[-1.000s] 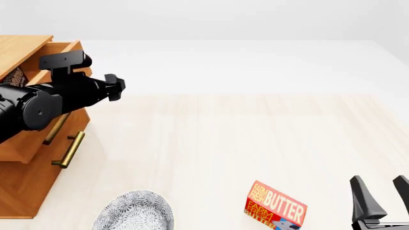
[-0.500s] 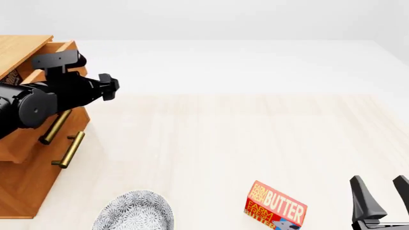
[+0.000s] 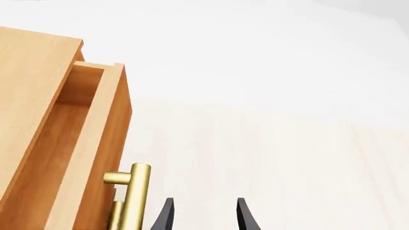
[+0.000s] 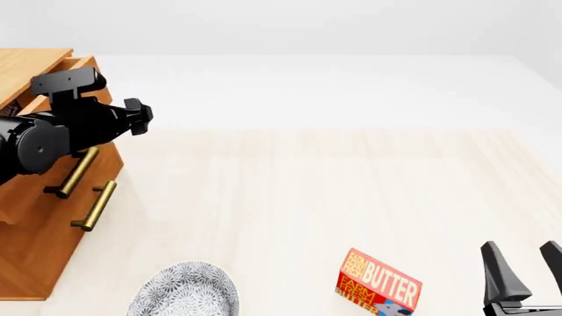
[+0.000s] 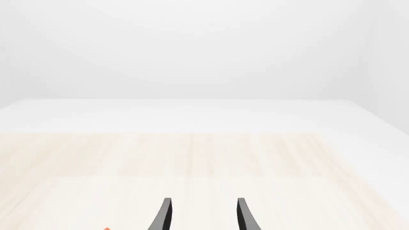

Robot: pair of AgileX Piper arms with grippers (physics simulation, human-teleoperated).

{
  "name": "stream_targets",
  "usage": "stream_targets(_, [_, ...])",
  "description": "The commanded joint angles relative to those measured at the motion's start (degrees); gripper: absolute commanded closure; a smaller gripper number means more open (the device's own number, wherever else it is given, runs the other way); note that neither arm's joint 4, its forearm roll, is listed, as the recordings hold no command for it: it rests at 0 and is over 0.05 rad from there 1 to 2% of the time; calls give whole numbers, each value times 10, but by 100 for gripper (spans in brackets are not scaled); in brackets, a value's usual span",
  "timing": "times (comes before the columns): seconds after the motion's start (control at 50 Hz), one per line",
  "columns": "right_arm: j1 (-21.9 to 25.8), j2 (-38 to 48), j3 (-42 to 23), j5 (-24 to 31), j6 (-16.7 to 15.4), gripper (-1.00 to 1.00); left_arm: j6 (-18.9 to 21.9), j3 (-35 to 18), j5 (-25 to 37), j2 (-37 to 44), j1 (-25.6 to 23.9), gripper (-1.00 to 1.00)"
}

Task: Put the chocolate pudding in the top drawer of the cabinet and close it.

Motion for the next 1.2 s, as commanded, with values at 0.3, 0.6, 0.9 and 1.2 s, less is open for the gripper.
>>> stream_targets(0.3, [0, 0, 0, 0, 0, -100, -7, 30, -18, 46, 34, -100])
stream_targets(0.6, [0, 0, 0, 0, 0, -100, 2, 26, -22, 51, 53, -100])
stream_targets(0.9, [0, 0, 0, 0, 0, -100, 10, 34, -29, 53, 70, -100])
stream_targets(1.2, [0, 0, 0, 0, 0, -100, 26, 22, -16, 45, 106, -100])
